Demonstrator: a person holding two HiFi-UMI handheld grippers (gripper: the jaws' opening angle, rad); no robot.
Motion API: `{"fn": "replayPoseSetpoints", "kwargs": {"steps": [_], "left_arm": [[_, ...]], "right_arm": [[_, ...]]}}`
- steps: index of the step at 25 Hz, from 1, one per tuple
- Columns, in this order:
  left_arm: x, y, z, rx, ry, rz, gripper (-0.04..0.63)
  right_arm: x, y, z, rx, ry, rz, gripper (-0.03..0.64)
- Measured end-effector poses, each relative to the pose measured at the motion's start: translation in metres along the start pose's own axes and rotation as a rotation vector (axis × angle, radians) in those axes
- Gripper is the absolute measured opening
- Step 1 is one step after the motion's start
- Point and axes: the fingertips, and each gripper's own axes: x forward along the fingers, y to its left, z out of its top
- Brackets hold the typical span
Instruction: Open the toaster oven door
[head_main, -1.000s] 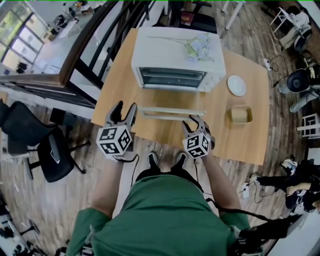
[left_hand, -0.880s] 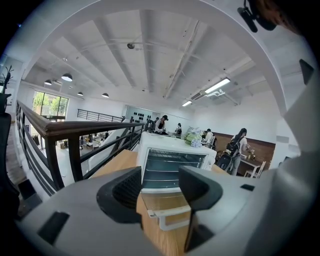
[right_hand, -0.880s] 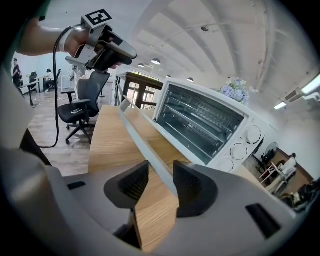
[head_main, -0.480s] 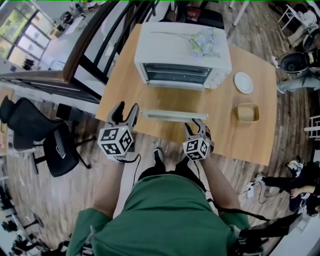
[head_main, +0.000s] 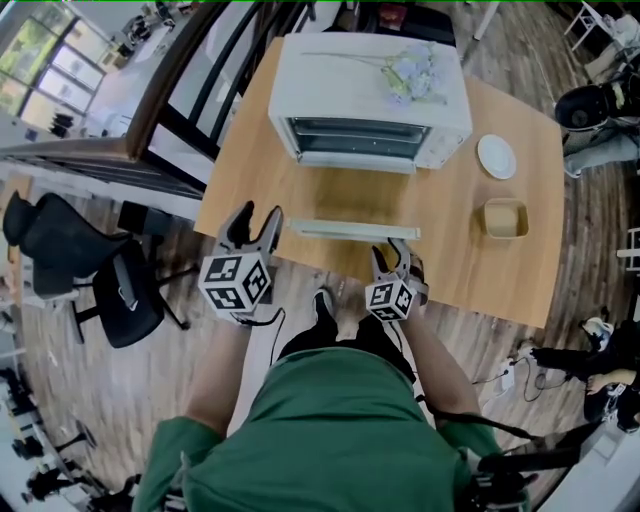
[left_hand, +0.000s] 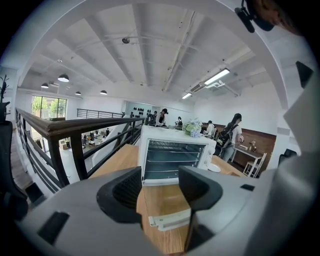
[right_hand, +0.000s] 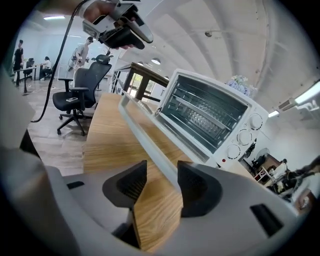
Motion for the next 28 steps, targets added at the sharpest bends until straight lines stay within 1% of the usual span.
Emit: {"fn": "replayPoseSetpoints", "kwargs": {"steps": [4, 8, 11, 14, 16, 19, 25, 28], "left_arm": [[0.002, -0.004, -0.003, 0.013, 0.016, -0.006, 0.244], [0.004, -0.006, -0.003, 0.017, 0.022, -0.009, 0.244], [0.009, -0.007, -0.004, 0.01, 0.023, -0.02, 0.244], [0.015, -0.011, -0.003, 0.005, 0.018, -0.039, 0.244], [0.021, -0.014, 0.0, 0.0, 0.008, -0.05, 0.244], [0.028, -0.018, 0.006, -0.011, -0.012, -0.061, 0.244], [0.034, -0.018, 0.023, -0.018, -0.051, -0.066, 0.244], [0.033, -0.014, 0.042, -0.008, -0.09, -0.056, 0.244]], "right_arm": [[0.0, 0.006, -0.019, -0.025, 0.028, -0.022, 0.199], [-0.008, 0.013, -0.035, -0.01, 0.058, -0.011, 0.201], [-0.013, 0.014, -0.034, 0.008, 0.053, -0.001, 0.196], [-0.022, 0.008, -0.018, 0.024, 0.005, 0.006, 0.184], [-0.031, -0.003, -0.004, 0.061, -0.042, 0.001, 0.159], [-0.044, -0.031, 0.015, 0.151, -0.101, -0.045, 0.138], [-0.053, -0.105, 0.055, 0.372, -0.187, -0.138, 0.137], [-0.055, -0.141, 0.072, 0.422, -0.225, -0.178, 0.137]]}}
